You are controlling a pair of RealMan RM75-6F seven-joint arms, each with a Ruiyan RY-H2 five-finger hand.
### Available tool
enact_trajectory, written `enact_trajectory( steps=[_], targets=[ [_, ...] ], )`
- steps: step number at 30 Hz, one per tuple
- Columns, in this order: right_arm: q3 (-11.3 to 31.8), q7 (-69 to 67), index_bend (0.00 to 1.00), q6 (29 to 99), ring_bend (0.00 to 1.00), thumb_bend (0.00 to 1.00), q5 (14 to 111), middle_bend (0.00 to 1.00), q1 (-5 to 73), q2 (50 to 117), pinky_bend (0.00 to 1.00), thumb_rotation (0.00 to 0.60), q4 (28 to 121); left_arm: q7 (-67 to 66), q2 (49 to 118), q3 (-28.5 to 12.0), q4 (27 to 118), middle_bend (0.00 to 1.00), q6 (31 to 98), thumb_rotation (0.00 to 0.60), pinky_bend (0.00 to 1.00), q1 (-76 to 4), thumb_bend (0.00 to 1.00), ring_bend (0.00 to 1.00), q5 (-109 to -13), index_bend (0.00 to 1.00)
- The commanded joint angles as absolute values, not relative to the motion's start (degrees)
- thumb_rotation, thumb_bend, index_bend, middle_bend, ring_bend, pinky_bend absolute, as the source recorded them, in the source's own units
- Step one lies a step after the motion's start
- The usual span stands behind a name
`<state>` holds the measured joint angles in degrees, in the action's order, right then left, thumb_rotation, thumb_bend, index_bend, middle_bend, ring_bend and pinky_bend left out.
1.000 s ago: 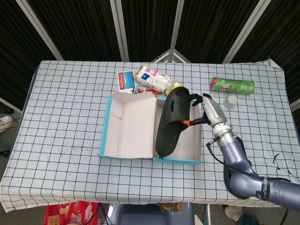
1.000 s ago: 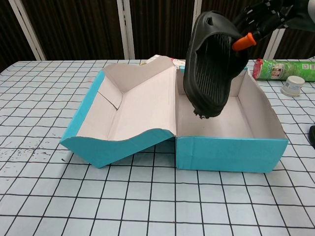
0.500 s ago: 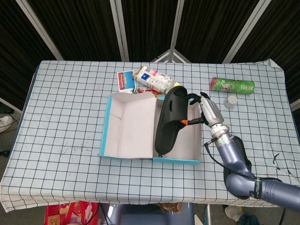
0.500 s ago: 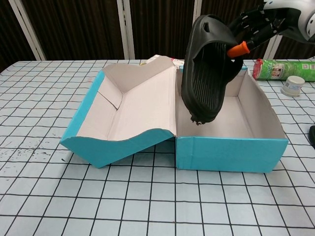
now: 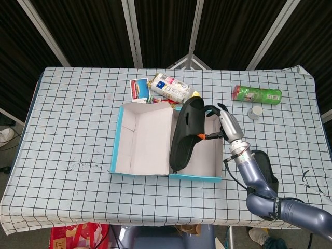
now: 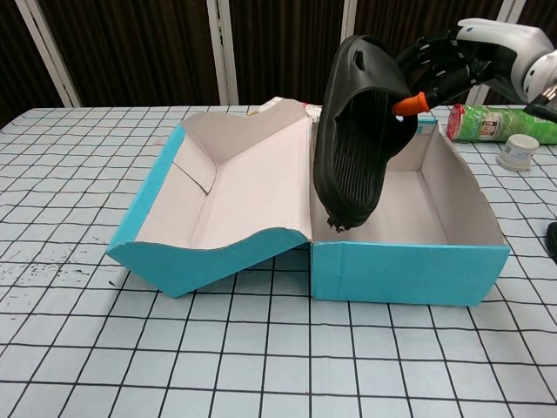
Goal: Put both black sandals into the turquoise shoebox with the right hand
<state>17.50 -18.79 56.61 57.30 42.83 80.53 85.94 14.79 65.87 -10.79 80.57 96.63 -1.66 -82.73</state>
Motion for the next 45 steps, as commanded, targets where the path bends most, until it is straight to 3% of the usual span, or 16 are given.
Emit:
enact_trajectory(
  steps=[1,45],
  targets=[
    [17.8,-20.3,0.71,56.4,0.35,0.47,58.5,0.65,42.3,82.1,0.00,0.600,83.5,14.4,65.9,-10.8,80.6,0.06,96.5,0.600,0.13,-1.7,0.37,0.00,-82.5,0.15],
    [16.6,-18.8,0.71,52.2,0.35,0.49,65.3,0.65,40.8,87.5,0.00,0.600,79.3,11.6,64.7,-10.4,82.4,0.06,93.3,0.600,0.13,-2.0,0.37,0.00,-80.5,0.15]
  ],
)
